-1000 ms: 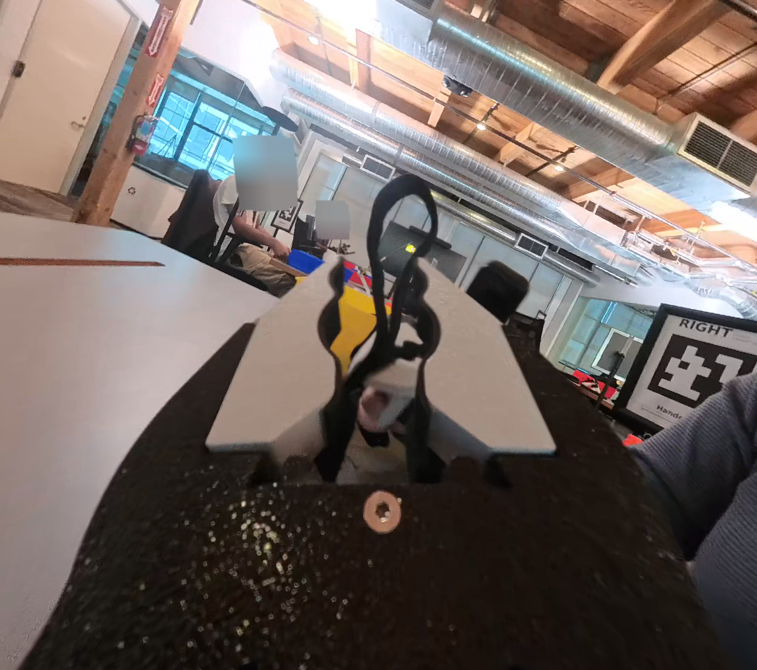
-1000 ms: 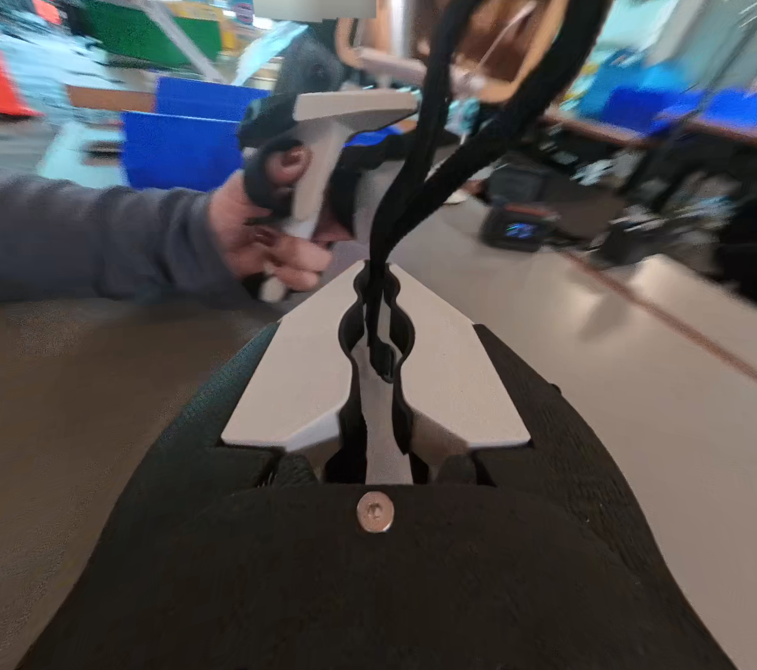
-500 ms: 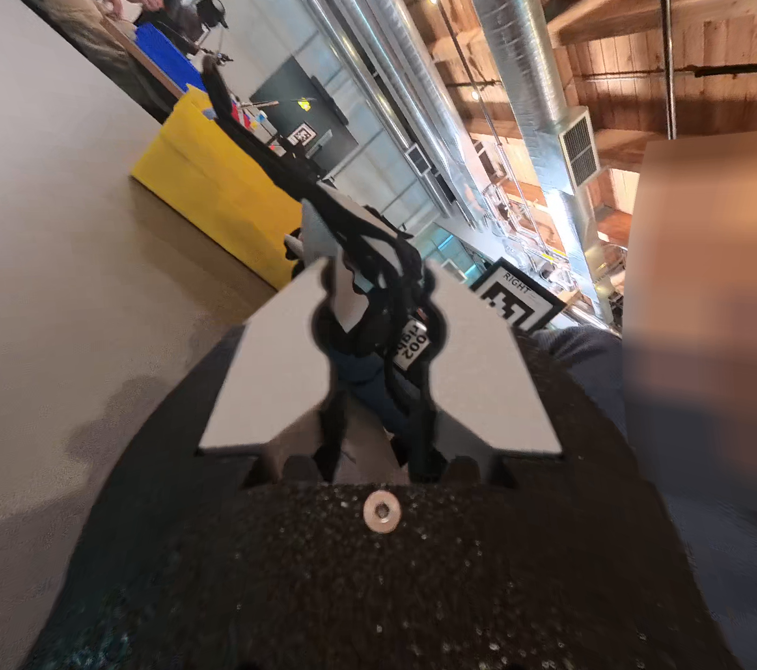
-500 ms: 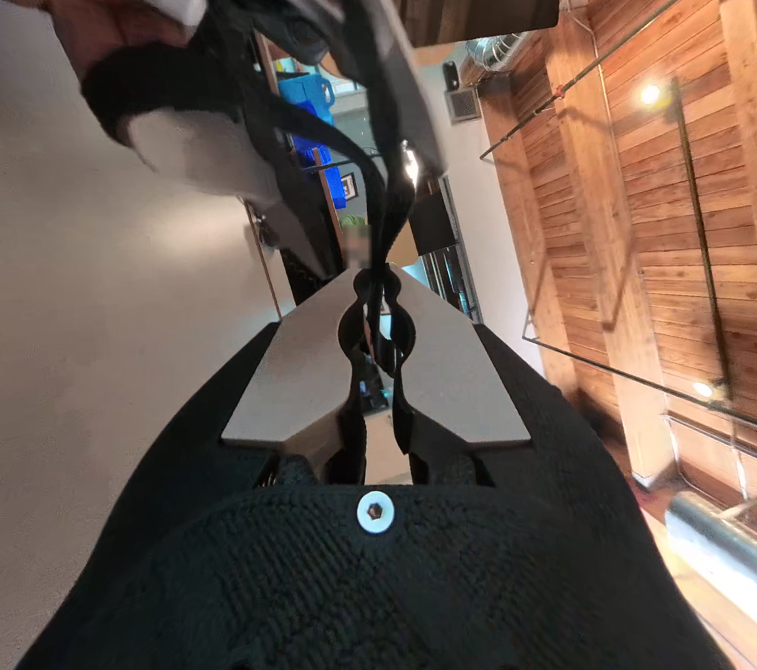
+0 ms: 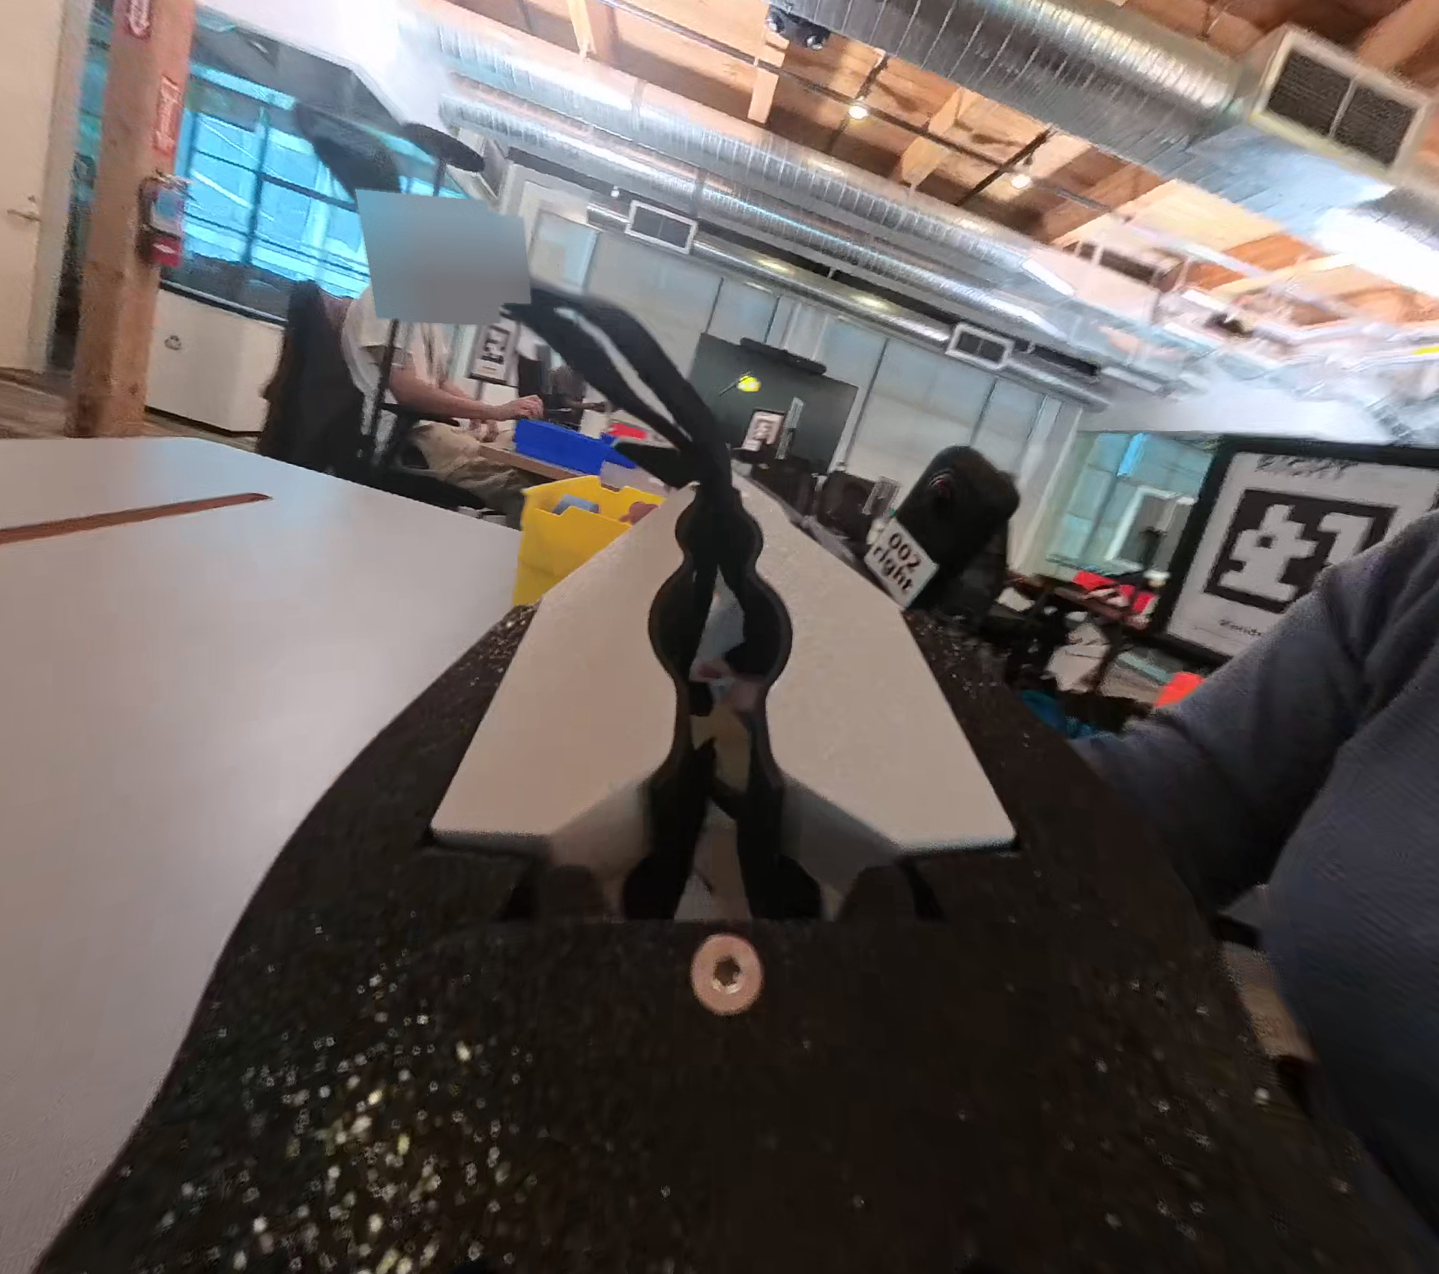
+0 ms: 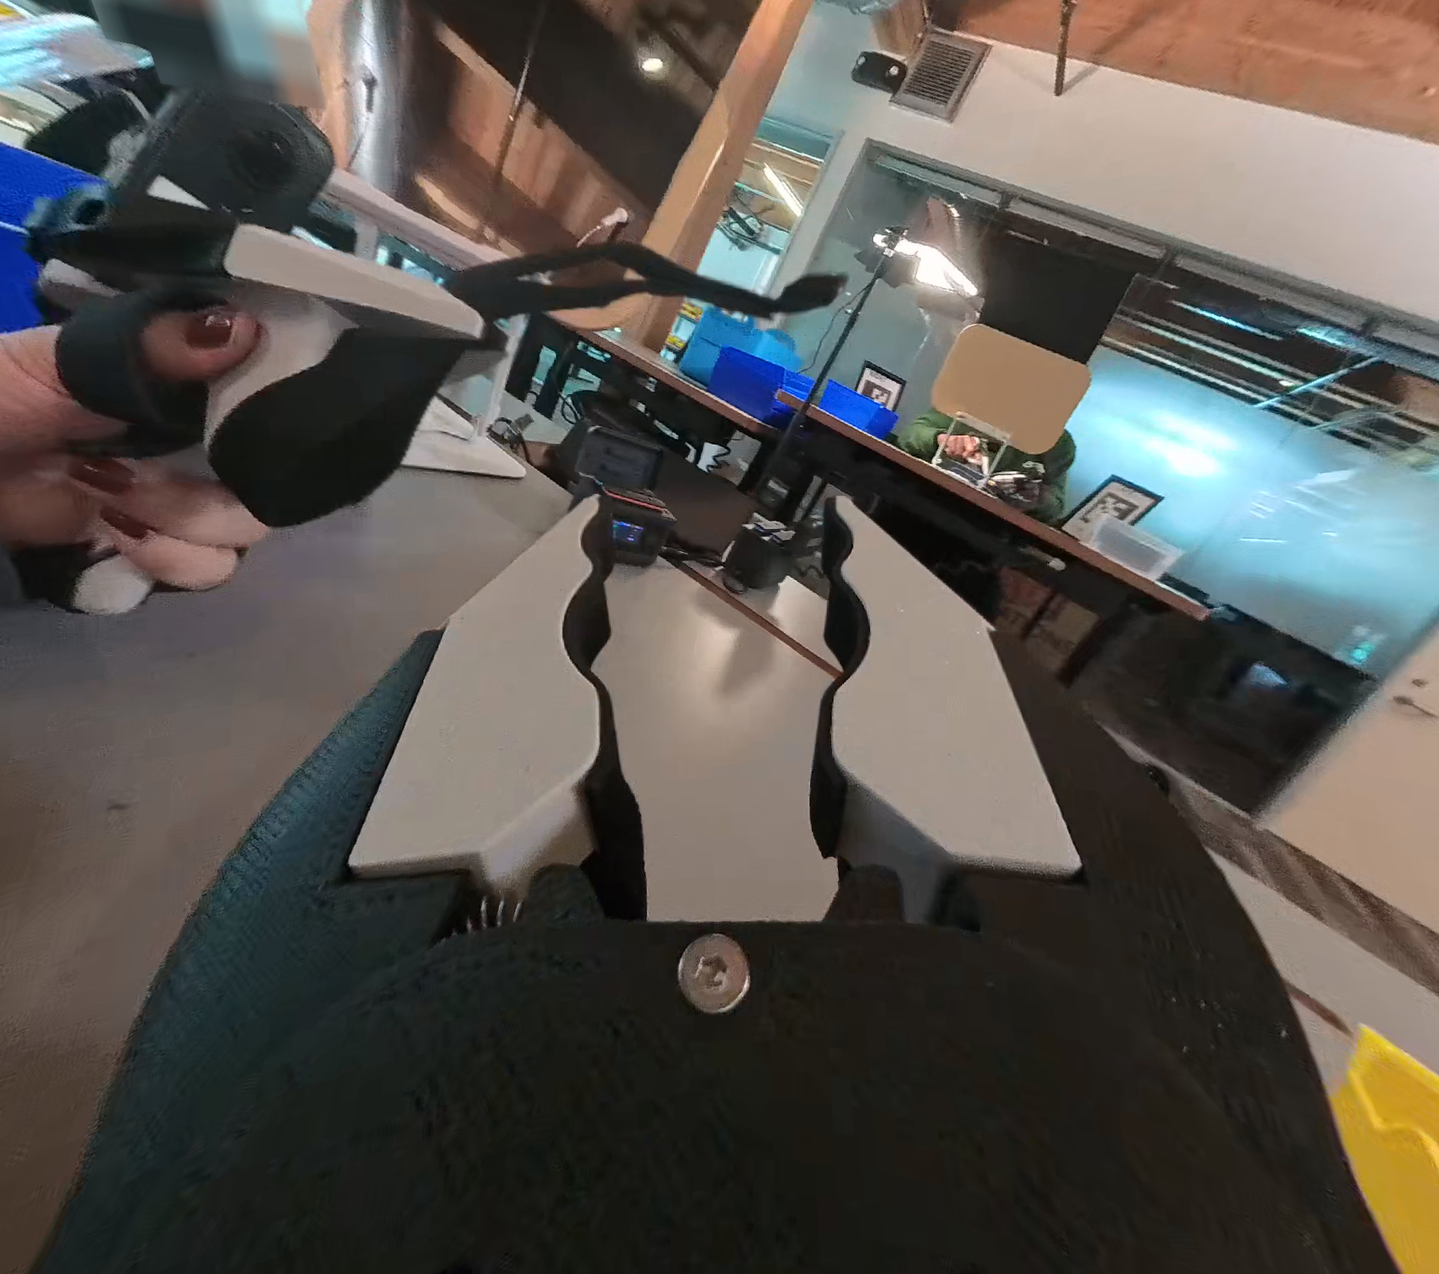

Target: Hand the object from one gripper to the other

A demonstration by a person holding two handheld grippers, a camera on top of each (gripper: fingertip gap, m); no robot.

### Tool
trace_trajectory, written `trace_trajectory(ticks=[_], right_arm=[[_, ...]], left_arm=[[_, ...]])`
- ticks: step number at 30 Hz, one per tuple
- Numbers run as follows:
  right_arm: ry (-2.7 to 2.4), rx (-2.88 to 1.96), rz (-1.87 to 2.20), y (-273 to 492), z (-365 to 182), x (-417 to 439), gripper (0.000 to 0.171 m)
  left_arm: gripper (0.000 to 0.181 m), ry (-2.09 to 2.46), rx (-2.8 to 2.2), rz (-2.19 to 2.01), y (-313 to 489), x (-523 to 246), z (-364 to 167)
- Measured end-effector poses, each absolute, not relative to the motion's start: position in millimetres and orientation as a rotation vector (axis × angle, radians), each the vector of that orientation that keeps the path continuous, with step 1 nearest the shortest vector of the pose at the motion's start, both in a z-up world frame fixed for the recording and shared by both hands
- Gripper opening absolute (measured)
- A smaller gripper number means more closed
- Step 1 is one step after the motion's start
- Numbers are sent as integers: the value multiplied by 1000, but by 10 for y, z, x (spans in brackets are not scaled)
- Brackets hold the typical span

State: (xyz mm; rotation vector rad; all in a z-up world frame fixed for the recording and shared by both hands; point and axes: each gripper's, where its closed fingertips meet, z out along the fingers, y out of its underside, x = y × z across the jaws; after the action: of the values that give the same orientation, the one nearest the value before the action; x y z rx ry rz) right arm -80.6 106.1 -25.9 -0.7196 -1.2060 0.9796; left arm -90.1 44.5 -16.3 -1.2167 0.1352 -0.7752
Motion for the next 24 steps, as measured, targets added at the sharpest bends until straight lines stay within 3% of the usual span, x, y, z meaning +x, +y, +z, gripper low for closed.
trace_trajectory(ticks=[1,4,7,11,13,16,19,22,24], right_arm=[[-1218,-734,1057,1009,-262,-811,52],[-1305,-856,1556,732,-285,-811,43],[-1292,-1030,2038,638,-258,-779,48],[-1318,-1075,2334,558,-232,-670,51],[-1368,-1040,2380,488,-229,-616,39],[-1397,-984,2269,459,-243,-619,5],[-1372,-940,2046,549,-243,-678,3],[-1277,-823,1624,744,-202,-735,3],[-1179,-713,1273,908,-119,-726,3]], left_arm=[[0,149,-1229,-711,459,-911,-184],[0,286,-1316,-433,505,-864,-310],[1,524,-1376,-126,520,-711,-467],[1,639,-1380,-194,484,-465,-525],[1,641,-1401,-214,492,-467,-564],[1,637,-1417,-234,496,-461,-590],[12,517,-1466,-307,575,-537,-601],[60,323,-1512,-500,653,-672,-589],[75,197,-1480,-707,652,-736,-529]])
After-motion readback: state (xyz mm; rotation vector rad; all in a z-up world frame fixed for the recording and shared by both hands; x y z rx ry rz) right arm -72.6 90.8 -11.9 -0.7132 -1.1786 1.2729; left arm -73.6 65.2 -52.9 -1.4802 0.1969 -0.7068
